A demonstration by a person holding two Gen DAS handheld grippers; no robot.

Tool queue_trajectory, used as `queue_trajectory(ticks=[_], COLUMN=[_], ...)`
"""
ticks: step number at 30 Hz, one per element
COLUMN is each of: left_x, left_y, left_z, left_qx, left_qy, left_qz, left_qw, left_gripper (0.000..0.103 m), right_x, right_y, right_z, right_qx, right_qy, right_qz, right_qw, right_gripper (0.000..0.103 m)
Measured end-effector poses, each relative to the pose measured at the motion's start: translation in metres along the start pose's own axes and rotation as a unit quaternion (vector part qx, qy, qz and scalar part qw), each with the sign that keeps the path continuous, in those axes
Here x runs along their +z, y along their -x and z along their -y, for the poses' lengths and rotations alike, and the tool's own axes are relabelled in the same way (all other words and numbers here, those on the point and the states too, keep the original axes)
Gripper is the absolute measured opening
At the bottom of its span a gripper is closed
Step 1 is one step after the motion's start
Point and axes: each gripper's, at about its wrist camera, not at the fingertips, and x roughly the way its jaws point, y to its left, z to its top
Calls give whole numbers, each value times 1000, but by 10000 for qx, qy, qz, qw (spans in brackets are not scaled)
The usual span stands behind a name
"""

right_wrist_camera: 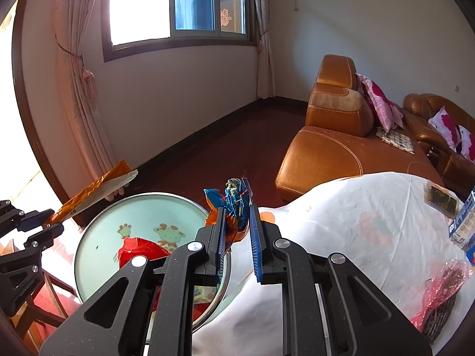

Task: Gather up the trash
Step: 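Open both tools to drop the wrapper and red bag into the bin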

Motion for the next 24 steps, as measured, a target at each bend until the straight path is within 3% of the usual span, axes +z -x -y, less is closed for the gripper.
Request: queue_trajectory(ticks=[5,6,7,9,24], left_x=[-1,-1,-1,-1,0], left_y=[1,1,2,4,1], left_z=[1,2,4,5,6], left_qx=[-44,-61,-48,-39,-22], left_qy=[22,4,2,11,32], left_qz=[10,6,19,98,71], left_qw=[10000,10000,10000,9999,10000], left_gripper=[23,27,42,51,51], right_x=[0,0,-1,-3,-9], right_y=[-3,-5,-6,-9,-8], right_z=[-4,-4,-5,-6,-3], right_qx=[147,181,195,223,151], right_qy=[-8,-15,-12,-2,-26], right_qz=[-46,-86,-118,-170,-249], right_qw=[9999,9998,9997,9996,9996], right_gripper=[25,30,34,44,48])
